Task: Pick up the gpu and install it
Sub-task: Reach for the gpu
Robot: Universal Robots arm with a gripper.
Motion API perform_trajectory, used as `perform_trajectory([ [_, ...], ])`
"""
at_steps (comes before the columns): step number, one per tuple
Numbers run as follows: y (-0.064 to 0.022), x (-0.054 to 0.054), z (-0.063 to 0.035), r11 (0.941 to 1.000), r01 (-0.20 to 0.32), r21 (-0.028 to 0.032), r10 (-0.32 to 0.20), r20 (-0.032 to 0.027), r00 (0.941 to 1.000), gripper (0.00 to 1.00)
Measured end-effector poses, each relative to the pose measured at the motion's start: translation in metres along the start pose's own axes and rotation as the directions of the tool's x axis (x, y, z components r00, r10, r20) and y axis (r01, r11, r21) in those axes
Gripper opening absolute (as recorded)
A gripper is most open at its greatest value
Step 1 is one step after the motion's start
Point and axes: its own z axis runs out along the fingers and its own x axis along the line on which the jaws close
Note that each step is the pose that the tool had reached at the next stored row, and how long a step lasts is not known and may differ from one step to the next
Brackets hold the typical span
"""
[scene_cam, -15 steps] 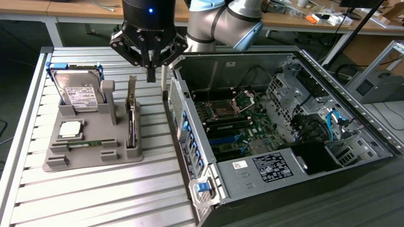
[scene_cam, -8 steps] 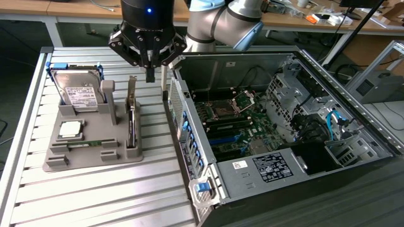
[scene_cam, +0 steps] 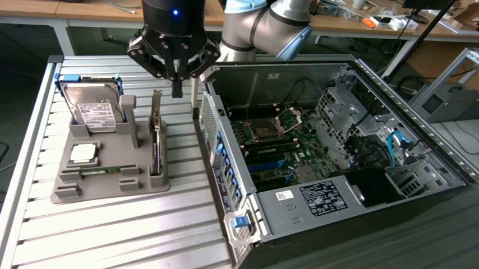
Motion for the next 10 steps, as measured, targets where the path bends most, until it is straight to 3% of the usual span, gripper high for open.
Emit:
perform_trajectory([
  [10,-0.0001,0.0021,-0.0001,1.0000,0.000,0.0000,0.000,0.0000,1.0000,0.11],
])
